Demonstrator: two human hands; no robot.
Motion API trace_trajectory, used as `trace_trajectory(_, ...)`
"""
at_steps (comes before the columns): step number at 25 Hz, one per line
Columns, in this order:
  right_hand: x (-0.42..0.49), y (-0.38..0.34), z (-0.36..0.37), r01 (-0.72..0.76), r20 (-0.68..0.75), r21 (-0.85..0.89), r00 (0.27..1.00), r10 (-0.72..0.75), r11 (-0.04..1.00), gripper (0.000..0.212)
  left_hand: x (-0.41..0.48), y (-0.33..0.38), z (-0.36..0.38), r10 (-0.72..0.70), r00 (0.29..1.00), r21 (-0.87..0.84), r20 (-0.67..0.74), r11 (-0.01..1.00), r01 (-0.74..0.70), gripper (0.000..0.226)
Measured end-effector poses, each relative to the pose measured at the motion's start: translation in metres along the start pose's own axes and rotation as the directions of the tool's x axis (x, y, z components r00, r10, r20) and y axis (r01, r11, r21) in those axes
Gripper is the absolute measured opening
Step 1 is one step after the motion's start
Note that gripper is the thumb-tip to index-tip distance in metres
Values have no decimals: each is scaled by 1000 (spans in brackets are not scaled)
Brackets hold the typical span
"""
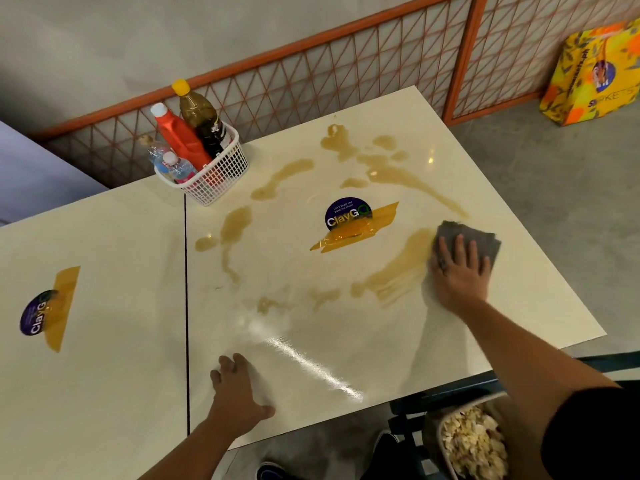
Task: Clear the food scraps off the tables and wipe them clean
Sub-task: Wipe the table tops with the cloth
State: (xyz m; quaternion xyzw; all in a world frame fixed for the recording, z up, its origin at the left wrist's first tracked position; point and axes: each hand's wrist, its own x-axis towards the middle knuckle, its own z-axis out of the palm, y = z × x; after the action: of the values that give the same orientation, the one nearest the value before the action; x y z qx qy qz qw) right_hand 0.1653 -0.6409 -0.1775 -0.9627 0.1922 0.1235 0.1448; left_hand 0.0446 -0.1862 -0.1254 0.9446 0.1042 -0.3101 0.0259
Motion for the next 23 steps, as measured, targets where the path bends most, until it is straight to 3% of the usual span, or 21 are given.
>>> trace_trajectory(4,-66,-92,39,230,86,-9,970,-229,973,68,0,0,1,11,1000,-14,-2,1000,-11,139)
trace_trajectory(6,-115,-132,70,355,106,-6,930,-353,935,62,-1,0,2,10,1000,-43,-13,999,-11,138)
trace_trajectory(10,-206,-164,112,687,204,-55,719,-665,725,54,-1,-2,3,5,1000,-61,-21,998,-7,140)
trace_trajectory(13,-204,-131,103,787,175,-92,616,-768,610,51,2,-6,3,24,999,-64,-27,998,-26,142)
trace_trajectory(15,-189,-97,84,749,225,-117,660,-717,653,51,5,-12,5,47,999,-52,-22,997,-48,144)
trace_trajectory(19,-132,-47,45,418,162,-150,905,-395,896,68,7,-26,1,116,993,-80,30,990,-113,136)
trace_trajectory(21,-115,-63,41,243,149,-132,963,-223,961,74,5,-43,-4,162,987,-114,-7,980,-162,114)
trace_trajectory(23,-110,-101,50,148,157,-114,979,-130,982,68,5,-62,-8,207,968,-172,-144,958,-231,83)
